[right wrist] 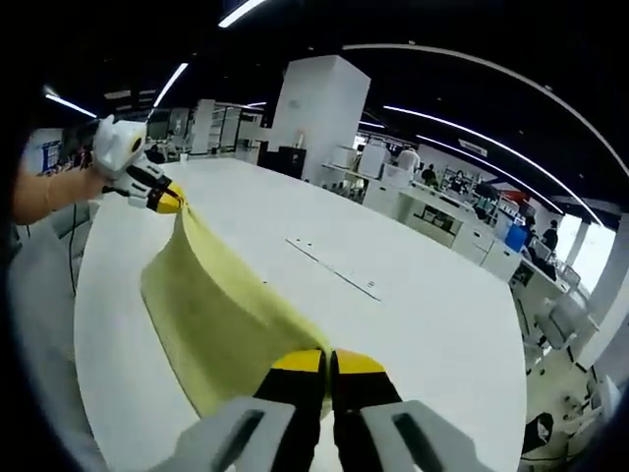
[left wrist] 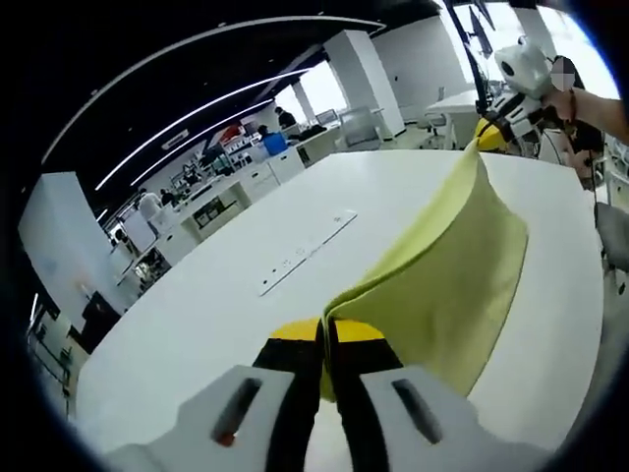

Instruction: Fold the garment on the visible template until the final outline fits inside the template.

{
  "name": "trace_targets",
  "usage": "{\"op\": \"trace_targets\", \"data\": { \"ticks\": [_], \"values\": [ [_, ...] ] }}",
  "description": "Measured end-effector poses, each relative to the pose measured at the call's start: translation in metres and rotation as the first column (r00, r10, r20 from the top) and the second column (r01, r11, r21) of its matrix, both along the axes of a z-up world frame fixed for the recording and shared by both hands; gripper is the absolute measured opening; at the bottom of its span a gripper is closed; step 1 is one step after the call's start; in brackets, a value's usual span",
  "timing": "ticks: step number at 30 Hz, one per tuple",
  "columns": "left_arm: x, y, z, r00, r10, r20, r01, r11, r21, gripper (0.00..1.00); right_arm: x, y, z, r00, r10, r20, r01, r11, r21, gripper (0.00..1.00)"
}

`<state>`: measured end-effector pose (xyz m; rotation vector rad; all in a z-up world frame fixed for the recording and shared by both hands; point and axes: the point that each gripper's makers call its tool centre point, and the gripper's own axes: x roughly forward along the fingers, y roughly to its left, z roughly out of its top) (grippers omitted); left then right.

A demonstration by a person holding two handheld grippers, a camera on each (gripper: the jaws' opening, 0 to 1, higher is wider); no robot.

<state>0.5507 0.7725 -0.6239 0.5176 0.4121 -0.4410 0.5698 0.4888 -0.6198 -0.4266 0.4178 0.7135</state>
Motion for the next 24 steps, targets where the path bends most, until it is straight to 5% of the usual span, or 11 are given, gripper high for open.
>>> {"op": "trace_targets", "data": {
  "ticks": [11,24],
  "values": [
    [0.029,0.005,-0.028,0.999,0.031,-0.019,-0.029,0.998,0.053,0.0,0.029,0.004,-0.024,1.0,-0.011,-0.019,0.011,1.0,-0.027,0.0],
    [0.057,0.009,-0.081,0.996,0.021,-0.082,-0.006,0.984,0.179,0.0,0.067,0.01,-0.083,0.994,-0.021,-0.109,0.013,0.997,-0.075,0.0]
  ]
}}
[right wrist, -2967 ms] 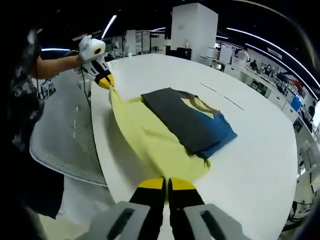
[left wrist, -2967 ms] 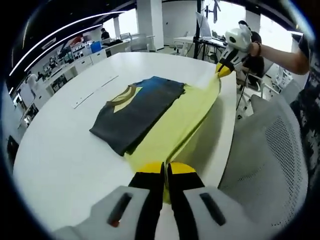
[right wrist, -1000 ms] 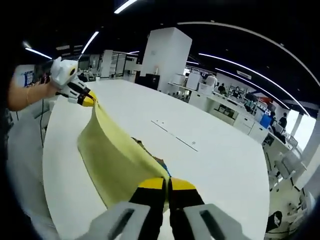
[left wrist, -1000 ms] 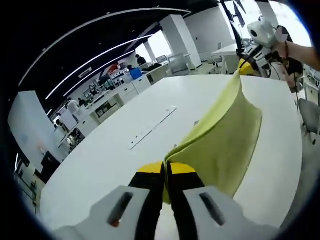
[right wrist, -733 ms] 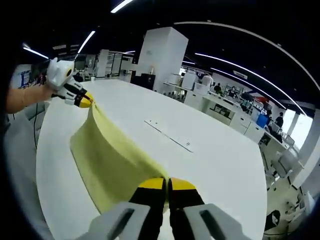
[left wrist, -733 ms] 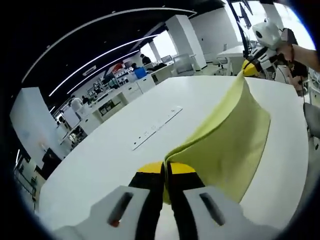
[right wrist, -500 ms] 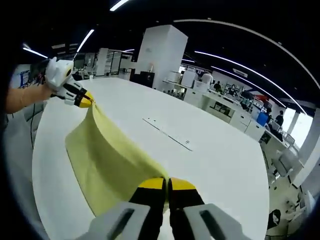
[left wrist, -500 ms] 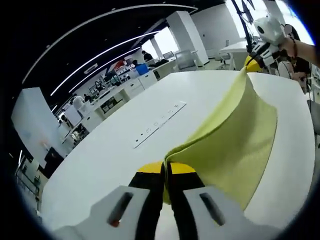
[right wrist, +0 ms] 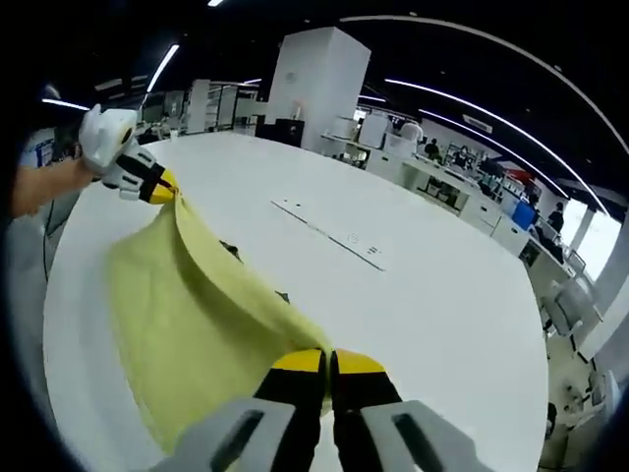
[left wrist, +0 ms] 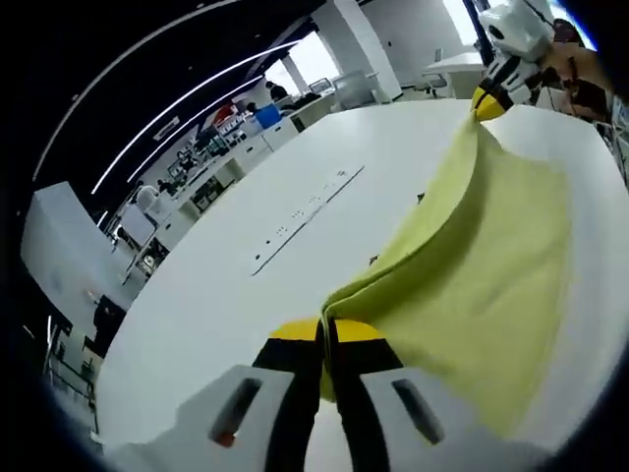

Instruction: Fold the garment on the visible template until the final outline fits inside the template.

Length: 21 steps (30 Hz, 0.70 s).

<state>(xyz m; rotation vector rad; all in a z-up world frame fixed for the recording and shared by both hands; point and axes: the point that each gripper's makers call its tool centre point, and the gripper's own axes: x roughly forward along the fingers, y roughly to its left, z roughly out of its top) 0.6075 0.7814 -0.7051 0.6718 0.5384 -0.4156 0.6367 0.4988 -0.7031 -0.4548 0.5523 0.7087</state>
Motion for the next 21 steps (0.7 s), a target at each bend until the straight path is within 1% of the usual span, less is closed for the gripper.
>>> {"op": "trace_targets", "data": {
  "ticks": [3,7,11,15,21],
  "values": [
    [0.003,0.0,-0.011,1.0,-0.007,-0.014,0.008,1.0,0.012,0.0,0.006,0.001,-0.013,1.0,-0.004,-0.022,0.004,1.0,-0.005,0.0],
    [0.008,0.002,-0.025,0.999,-0.011,-0.041,0.012,1.0,0.008,0.0,0.011,0.001,-0.024,0.999,-0.005,-0.038,0.004,1.0,-0.011,0.0],
    [0.012,0.002,-0.03,0.999,-0.01,-0.04,0.01,1.0,0.006,0.0,0.012,0.001,-0.031,0.999,-0.006,-0.049,0.005,1.0,-0.015,0.0],
    [0.016,0.003,-0.037,0.999,-0.014,-0.039,0.015,1.0,0.027,0.0,0.013,0.002,-0.039,0.998,-0.013,-0.063,0.012,1.0,-0.017,0.0],
    [0.021,0.008,-0.05,0.998,0.015,-0.066,-0.015,1.0,-0.01,0.01,0.015,0.002,-0.053,0.996,-0.014,-0.09,0.012,0.999,-0.03,0.0]
  ]
}}
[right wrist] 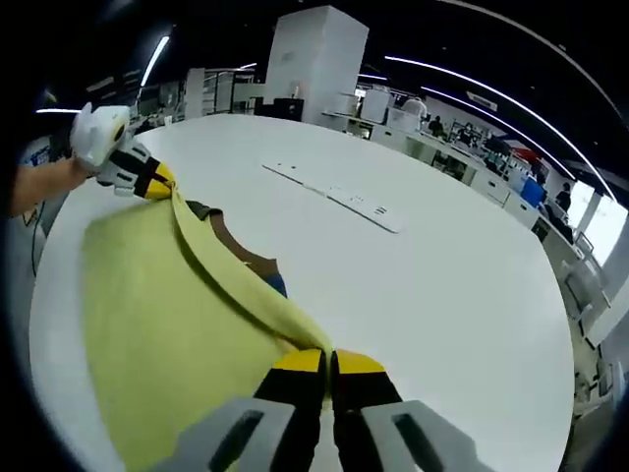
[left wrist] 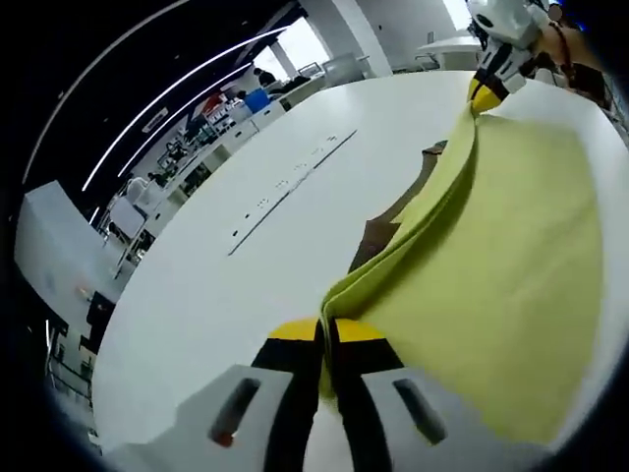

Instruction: Fold the garment on the visible template until the final outline fits inside the template.

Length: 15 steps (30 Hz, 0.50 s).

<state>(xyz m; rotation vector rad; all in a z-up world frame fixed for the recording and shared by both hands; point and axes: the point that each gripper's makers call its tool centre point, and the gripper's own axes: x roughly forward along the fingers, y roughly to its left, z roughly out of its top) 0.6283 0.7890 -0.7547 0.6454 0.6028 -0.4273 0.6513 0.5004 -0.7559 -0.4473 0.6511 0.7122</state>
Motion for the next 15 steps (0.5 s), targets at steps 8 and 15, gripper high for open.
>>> {"op": "trace_targets", "data": {
  "ticks": [8,15],
  "values": [
    [0.0044,0.0085,-0.0074,1.0,0.027,-0.014,-0.027,0.999,-0.022,0.0,0.0021,-0.0012,-0.0086,1.0,0.001,-0.025,-0.001,1.0,0.001,0.0],
    [0.0079,0.0094,-0.0057,0.999,0.044,-0.017,-0.045,0.996,-0.074,0.0,0.0056,-0.0039,-0.0086,0.999,-0.022,-0.035,0.022,1.0,0.016,0.07]
  ]
}}
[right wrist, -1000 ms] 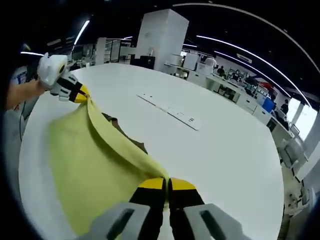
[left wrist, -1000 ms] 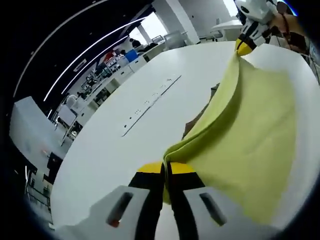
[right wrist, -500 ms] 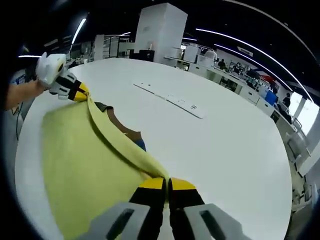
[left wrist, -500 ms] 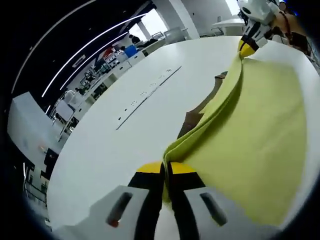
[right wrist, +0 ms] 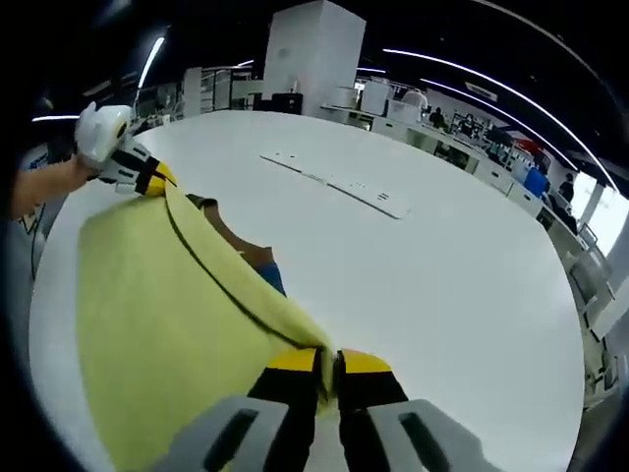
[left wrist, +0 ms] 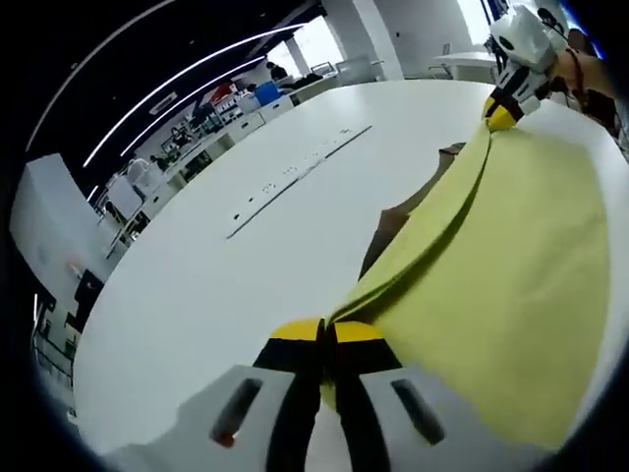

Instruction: Fold the garment on the visible template until the final outline fits inside the template.

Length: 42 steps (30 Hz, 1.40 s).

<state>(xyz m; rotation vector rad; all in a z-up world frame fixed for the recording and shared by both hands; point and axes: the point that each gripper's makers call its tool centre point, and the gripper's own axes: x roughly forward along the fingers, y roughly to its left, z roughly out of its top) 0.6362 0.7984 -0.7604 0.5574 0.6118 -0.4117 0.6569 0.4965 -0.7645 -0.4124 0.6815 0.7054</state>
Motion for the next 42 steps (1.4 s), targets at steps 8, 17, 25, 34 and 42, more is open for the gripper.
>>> {"op": "trace_targets", "data": {
  "ticks": [8,17,25,34,42],
  "values": [
    [0.005,0.01,0.003,0.998,0.07,-0.001,-0.07,0.993,-0.094,0.07,-0.006,-0.006,0.004,1.0,-0.012,-0.016,0.012,1.0,0.01,0.24],
    [0.013,0.025,0.003,0.982,0.188,-0.014,-0.186,0.961,-0.206,0.19,0.017,-0.02,0.009,0.987,-0.162,0.014,0.16,0.984,0.078,0.23],
    [0.003,0.04,0.008,0.965,0.262,-0.026,-0.261,0.937,-0.234,0.28,0.016,-0.025,0.011,0.974,-0.227,-0.015,0.227,0.965,0.13,0.26],
    [-0.015,0.041,0.021,0.964,0.263,-0.041,-0.261,0.906,-0.332,0.42,-0.005,-0.016,0.021,0.974,-0.21,-0.088,0.224,0.953,0.205,0.47],
    [-0.048,0.034,0.032,0.977,0.206,-0.056,-0.211,0.889,-0.406,0.5,-0.039,-0.006,0.031,0.976,-0.158,-0.153,0.195,0.943,0.269,0.59]
  ]
}}
